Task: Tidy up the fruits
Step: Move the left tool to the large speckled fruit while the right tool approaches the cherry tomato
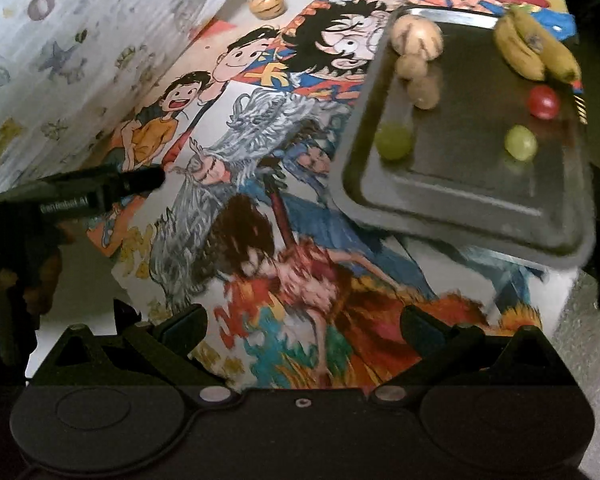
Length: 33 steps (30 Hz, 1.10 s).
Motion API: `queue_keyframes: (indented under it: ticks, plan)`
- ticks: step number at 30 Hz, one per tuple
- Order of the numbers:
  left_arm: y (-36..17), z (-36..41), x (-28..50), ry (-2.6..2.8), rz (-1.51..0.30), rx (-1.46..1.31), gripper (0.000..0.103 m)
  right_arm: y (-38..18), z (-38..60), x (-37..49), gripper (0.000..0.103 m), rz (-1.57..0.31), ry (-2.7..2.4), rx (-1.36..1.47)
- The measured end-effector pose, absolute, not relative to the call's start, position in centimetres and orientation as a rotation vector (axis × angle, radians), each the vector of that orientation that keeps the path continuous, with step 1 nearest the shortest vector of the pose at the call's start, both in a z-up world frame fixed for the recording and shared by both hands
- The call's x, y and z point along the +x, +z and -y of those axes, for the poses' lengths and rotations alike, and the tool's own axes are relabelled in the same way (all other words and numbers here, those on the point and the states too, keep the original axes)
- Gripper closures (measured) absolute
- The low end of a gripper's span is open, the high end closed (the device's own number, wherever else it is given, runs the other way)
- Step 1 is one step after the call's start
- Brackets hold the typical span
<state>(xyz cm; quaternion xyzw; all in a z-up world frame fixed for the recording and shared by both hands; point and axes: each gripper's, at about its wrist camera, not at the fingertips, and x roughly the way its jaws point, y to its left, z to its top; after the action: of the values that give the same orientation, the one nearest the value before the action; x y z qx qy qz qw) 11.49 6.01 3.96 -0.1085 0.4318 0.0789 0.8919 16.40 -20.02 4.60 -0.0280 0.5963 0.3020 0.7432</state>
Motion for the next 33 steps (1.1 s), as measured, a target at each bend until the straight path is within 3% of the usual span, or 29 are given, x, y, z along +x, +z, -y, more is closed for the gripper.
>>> queue_keyframes:
  ticks: [13, 20, 24, 33]
  plan:
    - [8.4, -9.1, 14.1, 0.217, -0.673, -0.213, 0.000, 16.0, 16.2, 28.0, 0.001, -1.173, 0.631, 0.059]
    - [9.7, -8.2, 18.2, 0.210, -0.570, -0.160, 0.000, 21.3, 11.5, 37.0, 0.000, -1.013, 0.680, -0.038]
    - [8.7, -7.5, 21.2, 0.242, -0.557, -0.123, 0.000, 20.8, 8.7, 42.0, 0.000, -0.971, 0.741, -0.059]
    - [4.1, -7.9, 29.4, 0.356, -0.575, -0.144, 0.000, 11.6, 1.6, 50.6, 0.001, -1.001, 0.858, -0.044]
